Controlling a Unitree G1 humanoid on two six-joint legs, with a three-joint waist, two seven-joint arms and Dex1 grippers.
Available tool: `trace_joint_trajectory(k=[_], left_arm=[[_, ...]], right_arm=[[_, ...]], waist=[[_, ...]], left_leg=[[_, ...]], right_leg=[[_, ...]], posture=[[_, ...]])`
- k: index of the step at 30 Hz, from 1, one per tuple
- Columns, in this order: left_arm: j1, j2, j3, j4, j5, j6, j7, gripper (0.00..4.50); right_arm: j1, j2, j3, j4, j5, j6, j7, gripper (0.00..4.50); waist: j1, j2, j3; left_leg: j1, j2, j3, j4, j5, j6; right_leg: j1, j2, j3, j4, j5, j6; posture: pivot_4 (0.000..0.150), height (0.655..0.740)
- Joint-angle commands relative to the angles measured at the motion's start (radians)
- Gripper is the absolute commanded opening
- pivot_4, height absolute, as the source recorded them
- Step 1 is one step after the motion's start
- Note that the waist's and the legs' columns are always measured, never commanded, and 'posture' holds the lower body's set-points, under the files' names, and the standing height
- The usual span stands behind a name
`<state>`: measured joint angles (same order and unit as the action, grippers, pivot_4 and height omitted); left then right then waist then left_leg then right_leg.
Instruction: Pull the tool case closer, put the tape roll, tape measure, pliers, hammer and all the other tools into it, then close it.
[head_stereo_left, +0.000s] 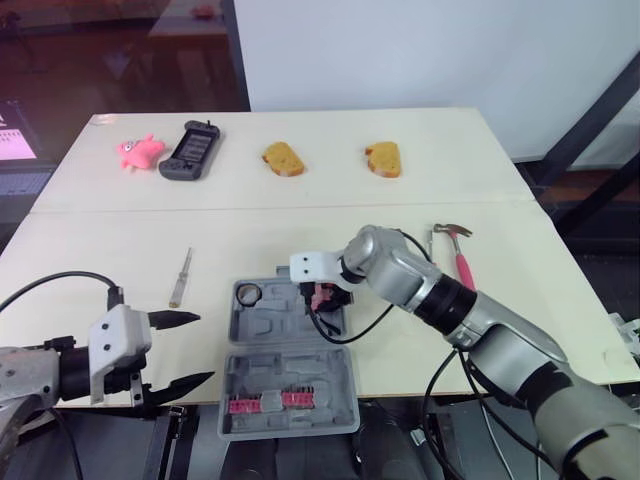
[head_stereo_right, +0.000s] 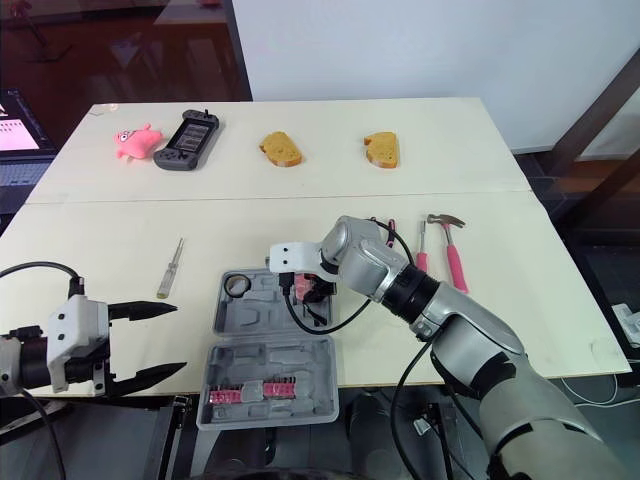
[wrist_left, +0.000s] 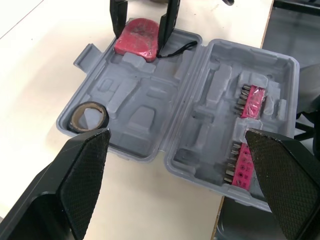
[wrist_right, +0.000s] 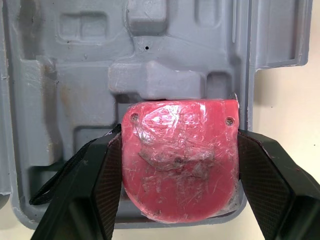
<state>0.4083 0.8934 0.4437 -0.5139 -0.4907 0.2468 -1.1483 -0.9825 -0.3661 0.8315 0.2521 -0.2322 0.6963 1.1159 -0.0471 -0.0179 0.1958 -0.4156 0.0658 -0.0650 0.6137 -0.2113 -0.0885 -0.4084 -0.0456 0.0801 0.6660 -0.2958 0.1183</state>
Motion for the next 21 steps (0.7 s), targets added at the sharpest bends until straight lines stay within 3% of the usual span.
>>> trace_joint_trajectory(k=[1,2,4,15,21], left_arm=[[-0.005,-0.001,0.009,-0.015,0.003,-0.015,0.003,4.50],[-0.008,0.000,0.005,-0.012,0.006,-0.017,0.001,4.50],[-0.013,0.000,0.001,-0.006,0.008,-0.017,-0.001,4.50],[-0.027,-0.003,-0.005,0.016,0.010,-0.026,-0.016,4.50],[-0.051,-0.001,-0.020,0.036,0.005,-0.032,-0.023,4.50]], right_arm=[[-0.012,-0.005,-0.021,-0.010,-0.028,-0.016,0.002,2.84],[-0.011,-0.010,-0.025,-0.018,-0.033,-0.022,-0.003,3.90],[-0.010,-0.020,-0.038,-0.038,-0.043,-0.034,-0.017,4.45],[0.051,-0.112,-0.205,-0.403,0.082,0.104,0.078,4.45],[0.208,-0.115,-0.377,-0.511,0.197,-0.063,0.011,4.45]], waist=[[0.000,0.000,0.000],[0.000,0.000,0.000],[0.000,0.000,0.000],[0.001,0.000,0.000],[0.004,0.000,0.000]], left_leg=[[0.000,0.000,0.000,0.000,0.000,0.000],[0.000,0.000,0.000,0.000,0.000,0.000],[0.000,0.000,0.000,0.000,0.000,0.000],[0.000,0.000,0.000,0.000,0.000,0.000],[0.000,0.000,0.000,0.000,0.000,0.000]], right_leg=[[0.000,0.000,0.000,0.000,0.000,0.000],[0.000,0.000,0.000,0.000,0.000,0.000],[0.000,0.000,0.000,0.000,0.000,0.000],[0.000,0.000,0.000,0.000,0.000,0.000],[0.001,0.000,0.000,-0.001,0.000,0.000]], posture=[[0.150,0.7400],[0.150,0.7400],[0.150,0.7400],[0.150,0.7400],[0.150,0.7400]])
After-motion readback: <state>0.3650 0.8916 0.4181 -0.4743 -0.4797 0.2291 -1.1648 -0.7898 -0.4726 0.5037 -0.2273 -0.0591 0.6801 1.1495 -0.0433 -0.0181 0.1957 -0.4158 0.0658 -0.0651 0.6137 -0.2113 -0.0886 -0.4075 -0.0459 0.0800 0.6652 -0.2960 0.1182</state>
